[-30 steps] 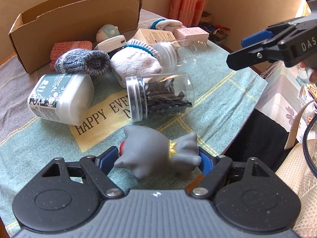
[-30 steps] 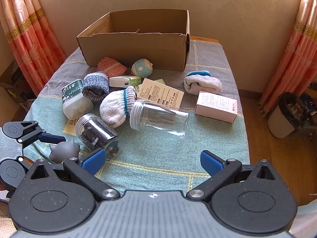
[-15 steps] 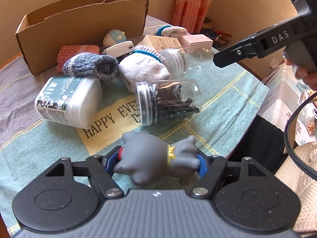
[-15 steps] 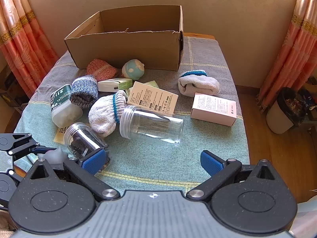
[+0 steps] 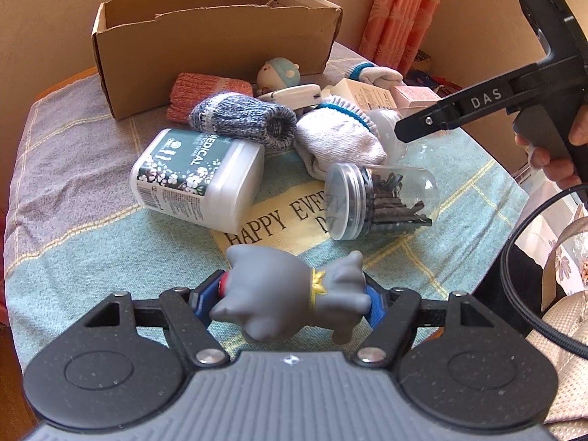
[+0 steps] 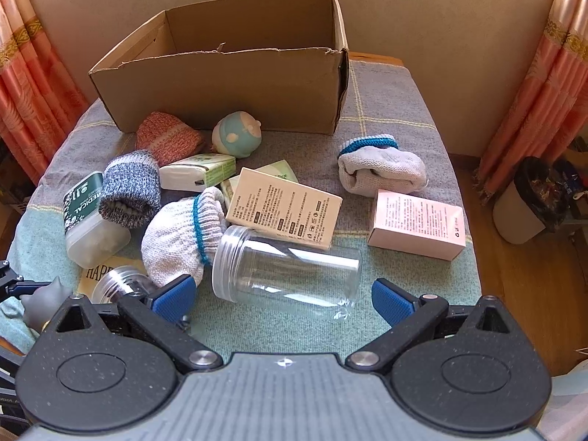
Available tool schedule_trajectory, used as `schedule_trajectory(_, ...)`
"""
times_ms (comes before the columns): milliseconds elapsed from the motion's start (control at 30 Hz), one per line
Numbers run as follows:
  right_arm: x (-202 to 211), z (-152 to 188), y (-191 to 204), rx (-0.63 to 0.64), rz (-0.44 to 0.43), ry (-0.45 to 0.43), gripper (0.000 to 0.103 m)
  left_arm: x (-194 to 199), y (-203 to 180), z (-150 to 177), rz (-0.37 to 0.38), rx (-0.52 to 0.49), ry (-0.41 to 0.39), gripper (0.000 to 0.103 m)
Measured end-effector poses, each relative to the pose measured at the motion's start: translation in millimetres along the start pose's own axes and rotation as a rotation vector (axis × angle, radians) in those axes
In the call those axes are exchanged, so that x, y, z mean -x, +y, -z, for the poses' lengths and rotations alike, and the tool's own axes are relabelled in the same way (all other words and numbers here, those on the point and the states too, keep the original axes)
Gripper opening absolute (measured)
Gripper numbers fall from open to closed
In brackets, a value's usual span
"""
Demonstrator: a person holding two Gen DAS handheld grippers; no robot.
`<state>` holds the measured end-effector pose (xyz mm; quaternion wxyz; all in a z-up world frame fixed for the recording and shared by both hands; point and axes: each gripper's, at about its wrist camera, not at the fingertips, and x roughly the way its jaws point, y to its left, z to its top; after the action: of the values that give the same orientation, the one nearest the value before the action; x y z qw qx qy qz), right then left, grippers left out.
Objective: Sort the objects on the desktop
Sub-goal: 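Grasp the grey toy figure with the left tool while the right tool approaches the empty clear jar, then lift the toy with the left tool while the right tool grasps the empty clear jar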
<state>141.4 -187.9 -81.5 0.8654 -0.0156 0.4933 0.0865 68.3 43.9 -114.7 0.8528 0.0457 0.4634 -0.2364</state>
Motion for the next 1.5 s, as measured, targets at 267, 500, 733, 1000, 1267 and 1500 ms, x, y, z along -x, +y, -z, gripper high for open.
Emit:
schedule_trajectory(267, -27, -2, -3, -0.027, 0.053, 0.061, 0.103, 0, 6, -6, 0.006, 0.016, -0.003, 0.073)
schedule_trajectory(500, -28, 2, -15, -0.05, 0.073, 0.06, 0.103, -1, 4, -9, 0.02, 0.002, -0.001, 0.073)
schedule_trajectory(733, -37, -4, -6, -0.006, 0.101, 0.057, 0.103, 0, 9, -10, 0.007, 0.037, 0.008, 0.073)
schedule_trajectory(1000, -30, -4, -7, 0.007, 0.1, 0.066, 0.093, 12, 11, -17, -0.015, 0.044, 0.0, 0.073)
schedule_trajectory(1267, -5, -7, -10, 0.024, 0.069, 0.065, 0.093, 30, 11, -34, -0.021, 0.062, -0.016, 0.073)
schedule_trajectory(1500, 17, -22, -9, 0.058, 0.041, 0.032, 0.093, 41, 10, -53, -0.038, 0.064, -0.03, 0.073)
